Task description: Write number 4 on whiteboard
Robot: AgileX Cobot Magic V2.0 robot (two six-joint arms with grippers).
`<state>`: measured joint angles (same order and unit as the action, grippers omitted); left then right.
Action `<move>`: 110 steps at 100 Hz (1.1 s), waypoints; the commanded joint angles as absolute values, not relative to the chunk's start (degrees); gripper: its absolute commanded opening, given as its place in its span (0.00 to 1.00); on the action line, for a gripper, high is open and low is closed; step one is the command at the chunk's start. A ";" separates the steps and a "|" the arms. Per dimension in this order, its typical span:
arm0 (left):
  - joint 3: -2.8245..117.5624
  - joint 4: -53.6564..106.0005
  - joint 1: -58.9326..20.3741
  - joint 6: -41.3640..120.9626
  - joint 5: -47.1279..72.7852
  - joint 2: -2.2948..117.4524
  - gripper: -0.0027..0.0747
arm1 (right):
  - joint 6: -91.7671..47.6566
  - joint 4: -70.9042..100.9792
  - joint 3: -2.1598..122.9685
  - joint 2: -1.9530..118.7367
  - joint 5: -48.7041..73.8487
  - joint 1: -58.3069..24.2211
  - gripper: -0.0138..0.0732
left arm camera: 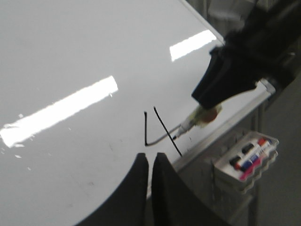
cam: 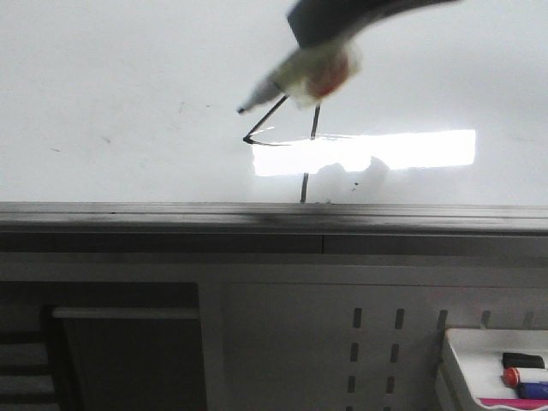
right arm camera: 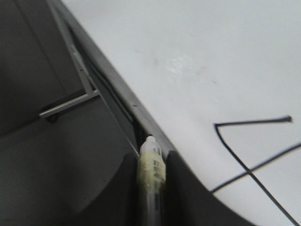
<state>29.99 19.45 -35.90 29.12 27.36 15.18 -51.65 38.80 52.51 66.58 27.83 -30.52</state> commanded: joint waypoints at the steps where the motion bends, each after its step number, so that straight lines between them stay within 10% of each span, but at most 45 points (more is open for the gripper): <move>1: 31.76 22.59 -35.78 28.63 27.97 20.86 0.16 | -52.03 35.33 55.38 63.93 31.62 -33.76 0.09; 19: 35.97 28.88 -35.78 35.97 32.82 34.41 0.48 | -52.03 24.85 55.25 63.93 35.41 -40.77 0.09; 110: 47.64 44.29 -38.10 66.48 42.64 62.03 0.47 | -52.03 18.50 51.20 64.05 17.57 -51.98 0.09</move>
<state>45.80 41.52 -37.63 66.33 44.25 62.28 -51.65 18.39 49.79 65.13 21.52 -51.93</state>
